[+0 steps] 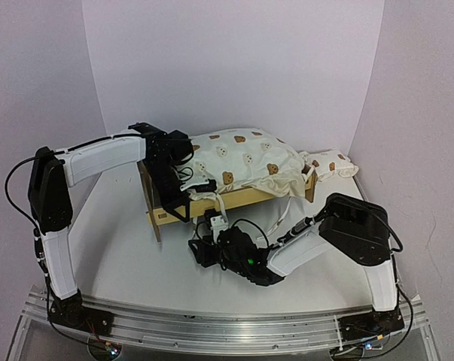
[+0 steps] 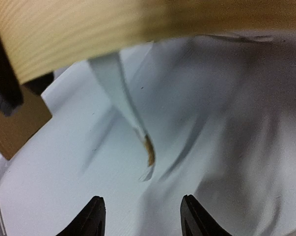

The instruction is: Set up the pet bed

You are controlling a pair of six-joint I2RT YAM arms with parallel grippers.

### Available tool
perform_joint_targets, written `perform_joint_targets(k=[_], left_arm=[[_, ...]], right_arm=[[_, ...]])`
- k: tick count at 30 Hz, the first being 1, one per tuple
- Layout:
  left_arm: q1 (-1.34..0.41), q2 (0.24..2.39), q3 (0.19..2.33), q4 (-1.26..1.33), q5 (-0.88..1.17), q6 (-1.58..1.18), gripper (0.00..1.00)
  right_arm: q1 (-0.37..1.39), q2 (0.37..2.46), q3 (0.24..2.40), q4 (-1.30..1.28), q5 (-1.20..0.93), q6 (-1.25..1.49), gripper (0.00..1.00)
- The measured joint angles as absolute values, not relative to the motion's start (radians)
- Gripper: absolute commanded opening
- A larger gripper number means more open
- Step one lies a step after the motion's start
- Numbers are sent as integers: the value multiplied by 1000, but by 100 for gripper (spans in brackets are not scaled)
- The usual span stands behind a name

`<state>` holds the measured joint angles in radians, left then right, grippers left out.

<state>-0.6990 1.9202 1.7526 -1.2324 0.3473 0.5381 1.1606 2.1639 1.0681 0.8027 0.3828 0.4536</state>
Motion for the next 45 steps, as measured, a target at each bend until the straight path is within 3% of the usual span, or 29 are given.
perform_joint_targets(k=[6, 8, 12, 13, 23, 30, 35, 45], left_arm=[[-700, 1920, 1754, -1233, 349, 537, 0], [-700, 1920, 1754, -1232, 349, 533, 0], [-693, 1920, 1754, -1229, 346, 530, 0], [-691, 1920, 1754, -1228, 346, 527, 0], [-671, 1920, 1659, -1120, 304, 551, 0], [-643, 1920, 1508, -935, 234, 622, 1], [-640, 1920, 1433, -843, 208, 649, 26], [-635, 1805, 1424, -802, 277, 737, 58]], right_arm=[[1154, 2187, 1100, 857, 503, 417, 59], [1153, 2226, 1147, 880, 523, 401, 53], [1155, 2294, 1211, 920, 543, 379, 3], [1154, 2305, 1218, 929, 545, 375, 0], [1143, 2243, 1033, 886, 495, 395, 0], [1151, 2232, 1024, 827, 415, 440, 0], [1151, 2227, 1029, 800, 387, 471, 0], [1151, 2216, 1043, 756, 349, 494, 0]])
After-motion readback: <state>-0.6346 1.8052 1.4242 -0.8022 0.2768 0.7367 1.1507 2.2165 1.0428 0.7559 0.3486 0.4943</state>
